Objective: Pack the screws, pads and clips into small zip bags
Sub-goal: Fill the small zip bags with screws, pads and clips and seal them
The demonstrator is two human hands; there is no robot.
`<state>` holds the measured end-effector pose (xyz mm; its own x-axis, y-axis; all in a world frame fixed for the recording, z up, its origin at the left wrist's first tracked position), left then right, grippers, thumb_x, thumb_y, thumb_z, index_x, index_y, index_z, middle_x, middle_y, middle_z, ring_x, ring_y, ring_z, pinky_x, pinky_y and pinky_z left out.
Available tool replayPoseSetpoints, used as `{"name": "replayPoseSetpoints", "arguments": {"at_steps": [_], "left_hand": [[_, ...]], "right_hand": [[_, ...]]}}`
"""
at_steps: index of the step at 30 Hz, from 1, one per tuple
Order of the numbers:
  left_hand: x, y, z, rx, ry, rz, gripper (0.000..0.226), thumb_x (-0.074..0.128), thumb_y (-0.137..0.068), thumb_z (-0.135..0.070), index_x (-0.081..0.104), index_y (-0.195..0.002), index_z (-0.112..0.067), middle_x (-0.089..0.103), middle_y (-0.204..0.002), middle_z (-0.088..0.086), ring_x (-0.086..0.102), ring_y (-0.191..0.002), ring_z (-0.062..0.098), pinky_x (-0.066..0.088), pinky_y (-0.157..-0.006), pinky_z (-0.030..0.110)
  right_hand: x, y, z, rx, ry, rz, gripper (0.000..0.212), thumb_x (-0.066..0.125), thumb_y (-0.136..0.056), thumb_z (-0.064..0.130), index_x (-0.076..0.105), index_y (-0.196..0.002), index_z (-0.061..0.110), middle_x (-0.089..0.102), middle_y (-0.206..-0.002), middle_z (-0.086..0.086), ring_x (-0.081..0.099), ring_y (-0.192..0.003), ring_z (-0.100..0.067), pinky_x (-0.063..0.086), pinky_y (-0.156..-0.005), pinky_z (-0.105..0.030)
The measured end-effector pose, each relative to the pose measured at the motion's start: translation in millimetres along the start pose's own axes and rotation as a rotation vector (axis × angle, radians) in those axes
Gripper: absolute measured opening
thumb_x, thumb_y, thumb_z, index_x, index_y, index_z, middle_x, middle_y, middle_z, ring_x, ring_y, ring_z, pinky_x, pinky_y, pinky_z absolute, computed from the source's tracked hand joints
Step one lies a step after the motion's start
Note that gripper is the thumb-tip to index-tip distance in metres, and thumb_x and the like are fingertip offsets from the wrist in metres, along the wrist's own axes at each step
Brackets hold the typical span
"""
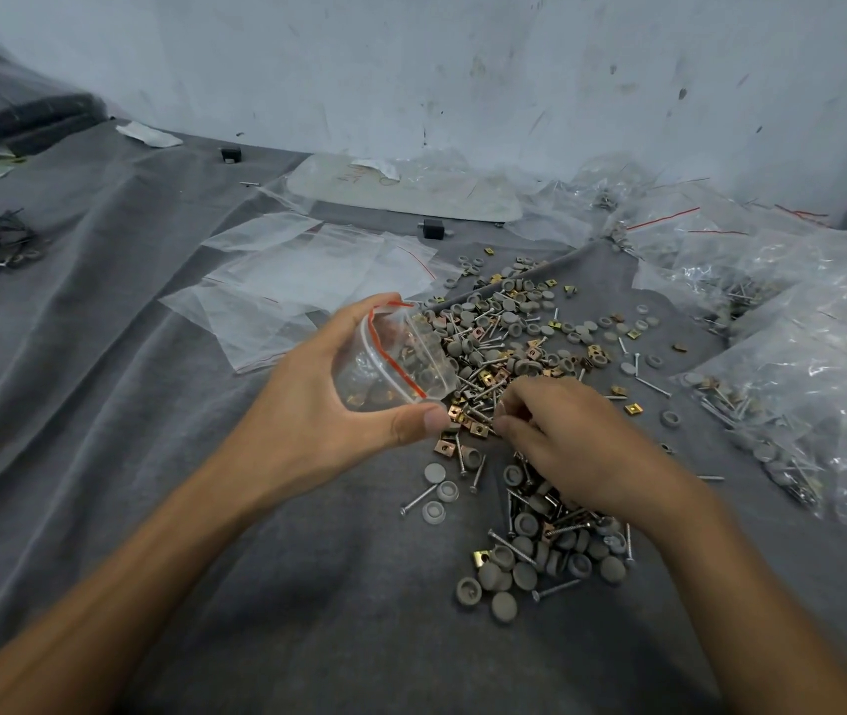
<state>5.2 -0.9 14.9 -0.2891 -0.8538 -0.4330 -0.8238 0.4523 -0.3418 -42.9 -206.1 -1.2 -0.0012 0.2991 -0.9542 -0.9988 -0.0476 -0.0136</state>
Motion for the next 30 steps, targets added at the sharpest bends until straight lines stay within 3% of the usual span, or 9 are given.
{"name": "replayPoseSetpoints", "arguments": {"at_steps": [6, 9, 11, 16, 20, 22, 25, 28, 30], "left_hand": [[4.1, 2.4, 1.5, -0.003, -0.018, 0.024, 0.107, 0.083, -0.049, -0.08, 0.04, -0.143, -0.053, 0.059, -0.13, -0.031, 0.052, -0.125, -0.011, 0.041, -0.11, 0.027], [9.1, 3.8, -0.3, 0.002, -0.023, 0.043, 0.108, 0.083, -0.048, -0.08, 0.038, -0.143, -0.054, 0.057, -0.133, -0.03, 0.051, -0.126, -0.011, 0.04, -0.11, 0.023], [12.8, 3.9, -2.1, 0.01, -0.021, 0.056, 0.108, 0.084, -0.048, -0.078, 0.037, -0.143, -0.055, 0.055, -0.136, -0.03, 0.049, -0.127, -0.013, 0.039, -0.11, 0.022], [15.9, 3.6, -4.3, 0.018, -0.027, 0.066, 0.108, 0.084, -0.049, -0.075, 0.036, -0.143, -0.053, 0.057, -0.14, -0.022, 0.049, -0.13, -0.008, 0.04, -0.115, 0.033], [18.4, 3.0, -5.1, 0.025, -0.017, 0.069, 0.11, 0.085, -0.05, -0.071, 0.041, -0.147, -0.044, 0.057, -0.139, -0.022, 0.048, -0.13, -0.009, 0.038, -0.115, 0.028], [20.1, 2.5, -6.3, 0.032, -0.019, 0.071, 0.11, 0.085, -0.05, -0.069, 0.042, -0.147, -0.041, 0.057, -0.138, -0.025, 0.048, -0.129, -0.011, 0.038, -0.114, 0.022], [21.5, 2.6, -5.5, 0.034, -0.016, 0.081, 0.109, 0.086, -0.051, -0.069, 0.043, -0.147, -0.04, 0.058, -0.138, -0.023, 0.048, -0.13, -0.01, 0.038, -0.115, 0.025], [15.9, 2.5, -1.9, 0.017, -0.008, 0.055, 0.107, 0.086, -0.05, -0.072, 0.043, -0.144, -0.046, 0.058, -0.134, -0.028, 0.051, -0.127, -0.009, 0.04, -0.113, 0.029], [9.7, 1.7, 0.5, 0.002, -0.017, 0.026, 0.107, 0.085, -0.048, -0.077, 0.042, -0.142, -0.05, 0.058, -0.131, -0.031, 0.053, -0.125, -0.009, 0.042, -0.112, 0.031]], "right_hand": [[-14.0, 2.1, -7.6, 0.006, -0.318, -0.167, 0.012, 0.051, -0.104, 0.036, 0.054, -0.094, 0.032, 0.067, -0.08, 0.007, 0.062, -0.071, -0.002, 0.043, -0.056, -0.019], [-27.6, 6.7, 2.3, -0.07, -0.556, -0.291, 0.012, 0.052, -0.104, 0.031, 0.056, -0.093, 0.032, 0.072, -0.086, 0.001, 0.066, -0.076, -0.027, 0.056, -0.07, -0.051], [-31.3, 8.9, 14.5, -0.144, -0.655, -0.289, 0.009, 0.055, -0.101, 0.032, 0.059, -0.092, 0.031, 0.072, -0.086, 0.001, 0.065, -0.078, -0.031, 0.055, -0.071, -0.056], [-29.3, 10.8, 36.1, -0.244, -0.588, -0.207, 0.004, 0.071, -0.095, 0.025, 0.07, -0.091, 0.024, 0.066, -0.072, 0.012, 0.055, -0.062, -0.002, 0.041, -0.059, -0.016], [-35.4, 9.3, 38.9, -0.218, -0.646, -0.245, 0.009, 0.079, -0.087, 0.015, 0.078, -0.095, 0.022, 0.073, -0.078, 0.004, 0.065, -0.069, -0.008, 0.051, -0.064, -0.022], [-36.8, 8.0, 43.1, -0.215, -0.647, -0.256, 0.021, 0.081, -0.085, 0.011, 0.077, -0.096, 0.028, 0.075, -0.084, 0.005, 0.069, -0.077, -0.008, 0.057, -0.073, -0.027], [-35.5, 7.4, 49.3, -0.238, -0.675, -0.236, 0.038, 0.079, -0.085, 0.005, 0.072, -0.106, 0.037, 0.075, -0.095, 0.007, 0.071, -0.089, -0.007, 0.059, -0.084, -0.028], [-43.9, 9.0, 35.6, -0.235, -0.748, -0.307, 0.027, 0.074, -0.089, 0.007, 0.073, -0.103, 0.03, 0.075, -0.094, 0.007, 0.072, -0.086, -0.01, 0.058, -0.077, -0.025], [-44.4, 8.0, 18.9, -0.172, -0.63, -0.306, 0.018, 0.075, -0.09, 0.014, 0.074, -0.097, 0.031, 0.073, -0.087, 0.009, 0.069, -0.078, -0.012, 0.055, -0.072, -0.029]]}}
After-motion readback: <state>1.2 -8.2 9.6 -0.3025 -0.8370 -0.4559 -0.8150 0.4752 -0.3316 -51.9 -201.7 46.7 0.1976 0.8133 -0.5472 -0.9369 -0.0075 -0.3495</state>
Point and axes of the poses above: each hand's wrist, its own y-axis away from the middle knuckle, its own x-axis out of the palm, z = x × y, the point moved 7 cm from there along -y, towards the middle knuckle
